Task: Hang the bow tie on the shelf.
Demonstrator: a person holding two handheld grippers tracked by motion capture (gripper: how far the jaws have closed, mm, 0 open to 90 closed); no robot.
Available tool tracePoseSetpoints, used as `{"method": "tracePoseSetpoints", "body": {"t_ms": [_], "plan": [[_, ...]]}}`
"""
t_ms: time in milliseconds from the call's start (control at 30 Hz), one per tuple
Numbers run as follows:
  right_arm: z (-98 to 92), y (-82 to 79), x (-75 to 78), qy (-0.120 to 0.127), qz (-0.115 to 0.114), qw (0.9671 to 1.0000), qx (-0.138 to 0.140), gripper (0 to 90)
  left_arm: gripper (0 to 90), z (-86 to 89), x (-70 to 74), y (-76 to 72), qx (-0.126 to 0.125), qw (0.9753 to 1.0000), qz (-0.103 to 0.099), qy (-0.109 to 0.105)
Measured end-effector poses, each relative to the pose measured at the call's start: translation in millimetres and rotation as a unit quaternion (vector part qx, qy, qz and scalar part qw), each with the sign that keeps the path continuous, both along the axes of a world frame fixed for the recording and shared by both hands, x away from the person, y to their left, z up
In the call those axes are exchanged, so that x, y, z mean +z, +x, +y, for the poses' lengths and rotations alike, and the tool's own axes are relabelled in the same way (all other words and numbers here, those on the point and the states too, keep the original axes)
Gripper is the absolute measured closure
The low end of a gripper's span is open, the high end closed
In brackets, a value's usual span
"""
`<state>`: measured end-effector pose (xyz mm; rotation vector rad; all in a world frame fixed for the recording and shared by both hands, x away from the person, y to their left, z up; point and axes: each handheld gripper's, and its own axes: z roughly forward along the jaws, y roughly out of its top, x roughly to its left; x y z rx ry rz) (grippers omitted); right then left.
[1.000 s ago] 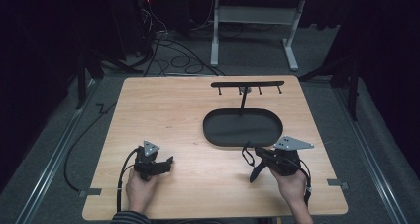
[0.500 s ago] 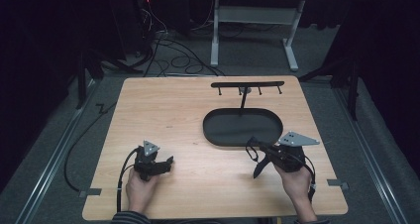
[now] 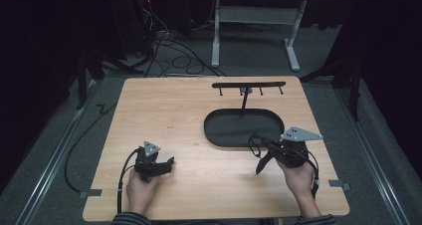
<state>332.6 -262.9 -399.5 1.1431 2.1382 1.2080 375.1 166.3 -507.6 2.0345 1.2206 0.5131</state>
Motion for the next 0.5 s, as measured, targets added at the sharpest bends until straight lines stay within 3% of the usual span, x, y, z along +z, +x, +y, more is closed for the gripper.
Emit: {"method": "tracePoseSetpoints", "body": {"t_ms": [500], "plan": [[-0.8,7.2,12.2,0.002,-0.008,1.0,-0.001,89.8,22.1,0.0,0.0,0.0,0.0,1.0,0.0,0.0]]}}
